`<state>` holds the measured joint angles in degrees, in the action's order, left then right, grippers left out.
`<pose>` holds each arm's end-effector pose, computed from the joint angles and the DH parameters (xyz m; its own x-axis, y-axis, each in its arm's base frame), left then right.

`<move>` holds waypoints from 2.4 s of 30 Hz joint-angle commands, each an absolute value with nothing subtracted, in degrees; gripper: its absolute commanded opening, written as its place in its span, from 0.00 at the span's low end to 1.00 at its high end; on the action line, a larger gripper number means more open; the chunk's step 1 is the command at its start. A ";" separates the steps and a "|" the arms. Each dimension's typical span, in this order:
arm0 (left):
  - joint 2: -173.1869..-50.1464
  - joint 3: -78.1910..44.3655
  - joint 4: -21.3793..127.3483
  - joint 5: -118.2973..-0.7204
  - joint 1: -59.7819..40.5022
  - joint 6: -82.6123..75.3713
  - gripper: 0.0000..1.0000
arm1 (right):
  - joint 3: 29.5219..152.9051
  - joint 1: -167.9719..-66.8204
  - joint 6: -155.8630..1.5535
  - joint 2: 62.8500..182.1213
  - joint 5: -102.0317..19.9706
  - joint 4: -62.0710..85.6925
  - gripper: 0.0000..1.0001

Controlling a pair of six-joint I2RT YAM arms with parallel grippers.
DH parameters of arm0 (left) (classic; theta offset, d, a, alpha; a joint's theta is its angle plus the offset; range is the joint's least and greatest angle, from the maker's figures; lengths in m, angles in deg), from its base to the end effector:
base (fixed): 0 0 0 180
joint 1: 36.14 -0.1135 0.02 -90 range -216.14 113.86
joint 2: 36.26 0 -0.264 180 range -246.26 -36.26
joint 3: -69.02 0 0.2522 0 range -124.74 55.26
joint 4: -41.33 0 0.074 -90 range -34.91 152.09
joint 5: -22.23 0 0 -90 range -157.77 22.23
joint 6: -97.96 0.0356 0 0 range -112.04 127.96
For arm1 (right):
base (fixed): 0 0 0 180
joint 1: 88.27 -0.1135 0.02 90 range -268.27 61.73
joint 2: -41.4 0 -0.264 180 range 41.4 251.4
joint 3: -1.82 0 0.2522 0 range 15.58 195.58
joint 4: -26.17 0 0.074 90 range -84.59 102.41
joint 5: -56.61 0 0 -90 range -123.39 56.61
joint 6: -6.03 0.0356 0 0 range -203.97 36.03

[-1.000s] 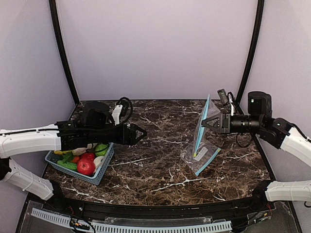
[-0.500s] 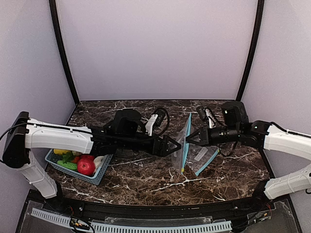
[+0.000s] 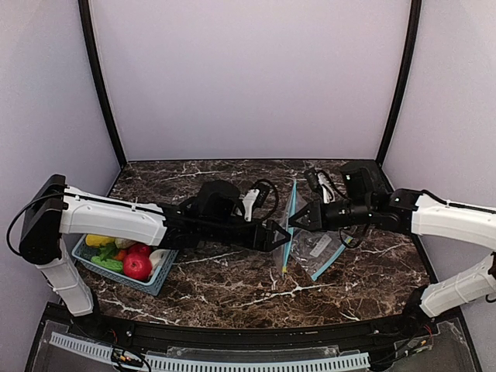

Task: Place the food in the zip-top bag and seal the zipper
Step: Open the zipper food storage bag at the center of the board.

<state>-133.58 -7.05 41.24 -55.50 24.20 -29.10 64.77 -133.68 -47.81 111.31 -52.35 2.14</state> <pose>0.1865 -0.3428 0.2447 -0.7134 0.0627 -0.6980 0.6482 0.4375 -0.6232 0.1827 0.2018 0.2754 -0.8046 -0.0213 -0.5934 -0.4884 0.5923 0.6409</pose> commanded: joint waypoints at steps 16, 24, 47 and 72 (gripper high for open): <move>-136.84 -14.62 51.26 -65.64 24.42 -26.18 0.47 | 67.42 -135.03 -45.66 115.22 -48.40 2.42 0.00; -135.93 -11.58 46.65 -66.46 24.42 -28.91 0.12 | 67.54 -135.56 -44.70 114.48 -47.02 0.94 0.00; -131.27 -14.07 67.05 -92.80 23.91 -28.36 0.01 | 74.01 -136.39 -41.45 112.90 -37.38 -14.54 0.00; -134.07 -5.53 45.70 -65.95 21.59 -29.91 0.19 | 78.44 -136.87 -41.74 120.59 -35.05 -14.55 0.00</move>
<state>-136.84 -6.54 46.97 -70.73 21.86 -31.92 77.16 -136.30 -41.84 118.55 -36.72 -16.26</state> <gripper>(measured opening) 0.155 0.006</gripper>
